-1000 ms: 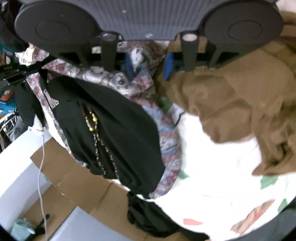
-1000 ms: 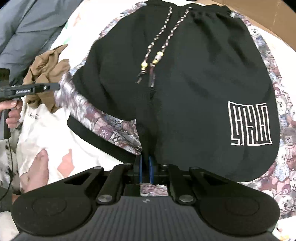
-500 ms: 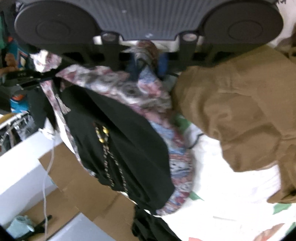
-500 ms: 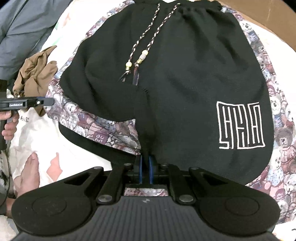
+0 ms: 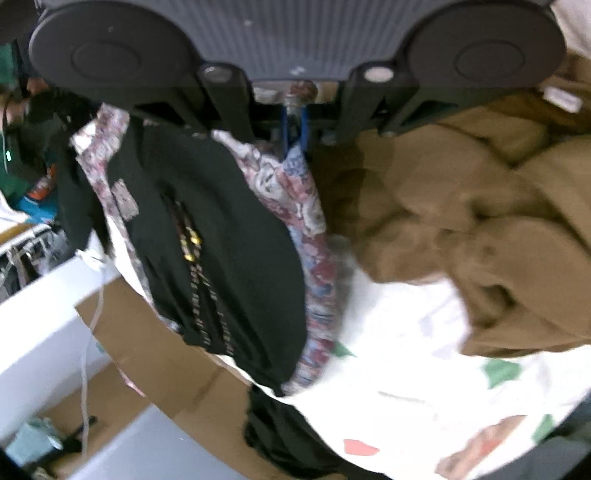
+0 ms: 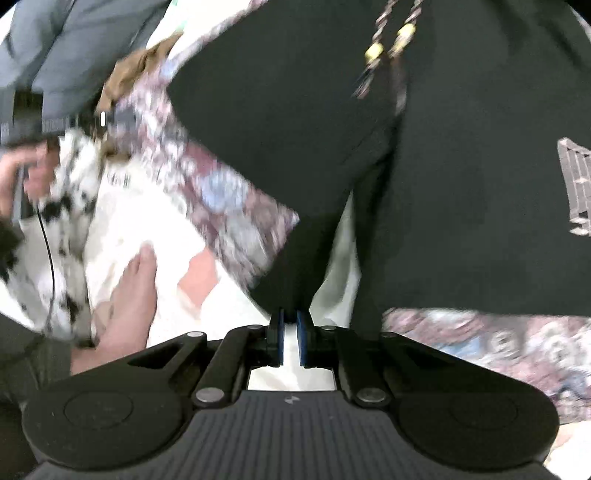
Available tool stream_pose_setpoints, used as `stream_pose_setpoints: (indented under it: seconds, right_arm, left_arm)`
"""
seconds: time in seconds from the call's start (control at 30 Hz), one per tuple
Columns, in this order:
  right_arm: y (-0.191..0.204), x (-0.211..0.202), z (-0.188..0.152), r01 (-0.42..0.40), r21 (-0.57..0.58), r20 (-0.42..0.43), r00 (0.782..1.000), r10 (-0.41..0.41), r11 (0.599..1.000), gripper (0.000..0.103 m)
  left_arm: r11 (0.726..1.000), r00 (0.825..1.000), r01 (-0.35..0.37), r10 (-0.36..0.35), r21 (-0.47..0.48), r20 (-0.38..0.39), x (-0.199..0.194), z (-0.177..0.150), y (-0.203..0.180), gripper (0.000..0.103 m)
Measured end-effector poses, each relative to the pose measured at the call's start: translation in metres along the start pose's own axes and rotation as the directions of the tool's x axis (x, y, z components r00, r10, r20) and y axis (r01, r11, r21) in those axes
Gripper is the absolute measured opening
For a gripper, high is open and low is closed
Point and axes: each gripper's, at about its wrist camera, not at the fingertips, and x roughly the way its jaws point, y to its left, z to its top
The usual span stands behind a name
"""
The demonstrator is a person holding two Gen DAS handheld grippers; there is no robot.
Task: Fold clothes
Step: 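Grasp the pants leg with the right tool and fold it over while the left tool holds the lining, then open both tools to release the folded pants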
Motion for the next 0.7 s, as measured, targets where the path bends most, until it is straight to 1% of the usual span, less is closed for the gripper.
stream_pose_setpoints:
  seconds: [0.07, 0.13, 0.17, 0.2, 0.23, 0.27, 0.3, 0.33, 0.37, 0.4, 0.43, 0.5, 0.57, 0.63, 0.7]
  right_arm:
    - [0.004, 0.004, -0.003, -0.010, -0.008, -0.016, 1.000, 0.010, 1.000, 0.008]
    - [0.010, 0.009, -0.006, -0.024, -0.021, -0.037, 0.999, 0.024, 0.999, 0.008]
    - [0.011, 0.008, -0.008, -0.028, -0.031, -0.044, 0.999, 0.027, 0.999, 0.008]
    - [0.009, 0.005, -0.012, -0.027, -0.035, -0.045, 0.999, 0.025, 0.999, 0.008]
    - [0.009, 0.005, -0.011, -0.018, -0.039, -0.044, 0.999, 0.017, 0.999, 0.009]
    - [0.008, 0.003, -0.010, -0.007, -0.036, -0.038, 0.999, 0.006, 0.999, 0.011]
    - [0.007, 0.003, -0.008, -0.003, -0.026, -0.031, 1.000, 0.002, 1.000, 0.013]
    - [0.003, 0.002, -0.004, 0.005, 0.002, -0.010, 1.000, -0.005, 1.000, 0.028]
    - [-0.002, 0.000, 0.000, 0.011, 0.031, 0.011, 1.000, -0.011, 0.999, 0.055]
    - [-0.004, -0.001, 0.002, 0.011, 0.044, 0.026, 1.000, -0.012, 0.999, 0.064]
    - [-0.005, -0.003, 0.004, 0.009, 0.055, 0.051, 0.999, -0.012, 0.998, 0.069]
    - [-0.007, -0.007, 0.008, 0.005, 0.073, 0.094, 0.996, -0.012, 0.997, 0.069]
    - [-0.002, -0.004, 0.015, 0.003, 0.068, 0.110, 0.994, -0.011, 0.998, 0.069]
    - [0.004, 0.002, 0.020, -0.001, 0.055, 0.119, 0.993, -0.006, 0.998, 0.069]
    - [0.012, 0.011, 0.026, -0.011, 0.047, 0.110, 0.994, 0.005, 0.999, 0.068]
  left_arm:
    - [1.000, 0.999, -0.014, 0.014, 0.017, -0.041, 0.004, 0.001, 0.002, 0.006]
    - [0.995, 0.993, -0.067, 0.074, 0.075, -0.090, 0.012, 0.001, -0.002, 0.008]
    - [0.990, 0.988, -0.093, 0.105, 0.105, -0.113, 0.017, 0.002, -0.004, 0.013]
    - [0.987, 0.985, -0.118, 0.131, 0.112, -0.115, 0.018, 0.001, -0.004, 0.016]
    - [0.981, 0.979, -0.168, 0.178, 0.102, -0.104, 0.020, 0.001, 0.000, 0.023]
    - [0.983, 0.980, -0.169, 0.176, 0.069, -0.094, 0.021, 0.000, 0.005, 0.030]
    - [0.987, 0.984, -0.154, 0.157, 0.048, -0.089, 0.020, 0.000, 0.008, 0.035]
    - [0.990, 0.986, -0.140, 0.142, 0.034, -0.084, 0.021, 0.000, 0.010, 0.043]
    - [0.992, 0.989, -0.127, 0.128, 0.021, -0.079, 0.021, -0.001, 0.012, 0.046]
    - [0.994, 0.991, -0.113, 0.114, 0.008, -0.074, 0.022, -0.001, 0.014, 0.046]
    - [0.992, 0.989, -0.123, 0.124, 0.023, -0.080, 0.025, -0.001, 0.014, 0.046]
    - [0.990, 0.987, -0.133, 0.137, 0.050, -0.088, 0.030, -0.003, 0.012, 0.046]
    - [0.989, 0.986, -0.132, 0.137, 0.061, -0.091, 0.033, -0.004, 0.014, 0.046]
    - [0.990, 0.988, -0.123, 0.129, 0.065, -0.090, 0.035, -0.007, 0.015, 0.046]
    - [0.991, 0.989, -0.113, 0.120, 0.075, -0.090, 0.034, -0.009, 0.016, 0.046]
